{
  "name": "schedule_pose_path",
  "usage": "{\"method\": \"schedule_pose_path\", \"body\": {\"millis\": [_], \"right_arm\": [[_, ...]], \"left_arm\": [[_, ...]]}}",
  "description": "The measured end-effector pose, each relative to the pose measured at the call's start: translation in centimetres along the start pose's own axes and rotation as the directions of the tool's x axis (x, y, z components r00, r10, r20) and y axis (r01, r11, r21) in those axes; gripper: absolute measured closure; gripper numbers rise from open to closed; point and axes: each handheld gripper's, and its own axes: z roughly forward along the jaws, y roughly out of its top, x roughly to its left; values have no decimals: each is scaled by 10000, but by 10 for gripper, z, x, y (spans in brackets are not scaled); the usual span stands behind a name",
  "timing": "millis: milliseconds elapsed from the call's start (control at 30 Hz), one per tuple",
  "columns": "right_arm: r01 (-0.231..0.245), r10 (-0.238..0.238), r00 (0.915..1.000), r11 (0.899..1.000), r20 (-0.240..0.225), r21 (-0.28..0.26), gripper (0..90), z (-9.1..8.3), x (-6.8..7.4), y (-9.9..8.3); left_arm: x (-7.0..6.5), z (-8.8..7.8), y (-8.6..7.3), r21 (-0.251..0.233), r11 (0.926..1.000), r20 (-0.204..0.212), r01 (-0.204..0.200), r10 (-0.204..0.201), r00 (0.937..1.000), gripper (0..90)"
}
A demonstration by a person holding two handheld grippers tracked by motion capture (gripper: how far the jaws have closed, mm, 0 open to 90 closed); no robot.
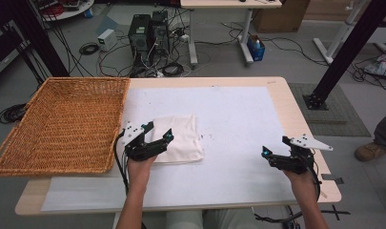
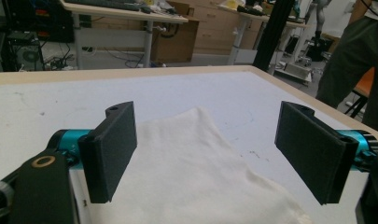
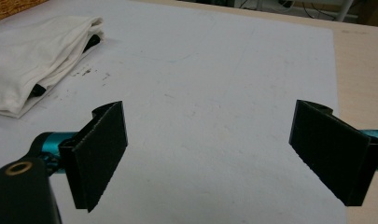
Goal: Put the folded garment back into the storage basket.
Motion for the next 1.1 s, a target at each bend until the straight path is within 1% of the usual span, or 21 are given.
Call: {"method": "schedule_pose_path", "body": {"millis": [33, 100, 200, 333, 367, 467, 533, 600, 633, 667, 700, 767, 800, 833, 900, 933, 967, 1000, 1033, 1067, 1100], "right_arm": [[7, -7, 10000, 10000, 2, 7, 110, -1, 0, 0], [-4, 4, 10000, 10000, 44, -4, 110, -2, 0, -1], [-59, 59, 10000, 10000, 60, -12, 110, -3, -1, -2], [-43, 43, 10000, 10000, 82, 46, 110, -2, -2, -2], [-53, 53, 9999, 10000, 96, 21, 110, -2, -2, -2], [-69, 68, 9999, 9999, 90, 105, 110, 1, -4, -3], [-91, 89, 9999, 9998, 68, 187, 110, 4, -3, -4], [-50, 49, 10000, 9998, 49, 217, 110, 6, -2, -4], [-24, 24, 10000, 9997, 35, 233, 110, 6, -2, -4], [-34, 33, 10000, 9997, 29, 250, 110, 7, -1, -4], [-1, 1, 10000, 9997, 4, 236, 110, 7, -1, -4], [64, -64, 10000, 9995, -6, 314, 110, 8, 0, -4], [134, -133, 9999, 9993, -26, 341, 110, 8, 0, -3], [154, -152, 9999, 9993, -47, 350, 110, 8, 1, -3], [200, -198, 9998, 9993, -66, 324, 110, 7, 2, -2], [215, -212, 9997, 9993, -95, 312, 110, 7, 3, -1], [255, -252, 9996, 9993, -103, 285, 110, 7, 4, -1], [257, -253, 9996, 9993, -149, 285, 110, 7, 5, -1], [253, -249, 9996, 9992, -154, 303, 110, 8, 5, -1], [277, -271, 9995, 9990, -169, 363, 110, 8, 5, -1], [260, -254, 9995, 9989, -169, 391, 110, 9, 5, -1]], "left_arm": [[0, 1, 0, 65, 10000, 3, 1, -1, 10000, 208], [0, 4, -1, 258, 9996, -145, -59, 63, 9999, 208], [5, 11, -3, 653, 9978, -328, 93, -72, 9994, 208], [12, 21, -8, 1280, 9910, -729, 387, -295, 9969, 208], [14, 23, -9, 1461, 9885, -804, 403, -288, 9963, 208], [18, 30, -13, 2023, 9782, -1059, 462, -250, 9941, 208], [21, 33, -16, 2322, 9706, -1144, 626, -366, 9928, 208], [25, 37, -20, 2597, 9638, -1369, 600, -247, 9903, 208], [26, 39, -21, 2693, 9605, -1439, 705, -322, 9891, 209], [27, 40, -23, 2834, 9565, -1457, 697, -289, 9889, 208], [28, 41, -24, 2985, 9525, -1530, 599, -142, 9881, 209], [29, 44, -26, 3283, 9433, -1712, 494, 80, 9852, 212], [30, 45, -27, 3387, 9393, -1781, 540, 77, 9840, 213], [32, 46, -29, 3580, 9321, -1857, 559, 123, 9825, 212], [32, 48, -31, 3807, 9226, -1911, 632, 116, 9815, 213], [33, 49, -32, 3975, 9156, -1974, 596, 219, 9801, 213], [33, 50, -33, 4042, 9126, -2020, 610, 241, 9791, 213], [33, 51, -33, 4140, 9078, -2065, 671, 219, 9782, 213], [34, 51, -34, 4202, 9046, -2155, 711, 233, 9762, 214], [34, 52, -35, 4194, 9038, -2228, 847, 121, 9748, 214], [35, 53, -36, 4185, 9025, -2208, 1020, -78, 9753, 214]]}}
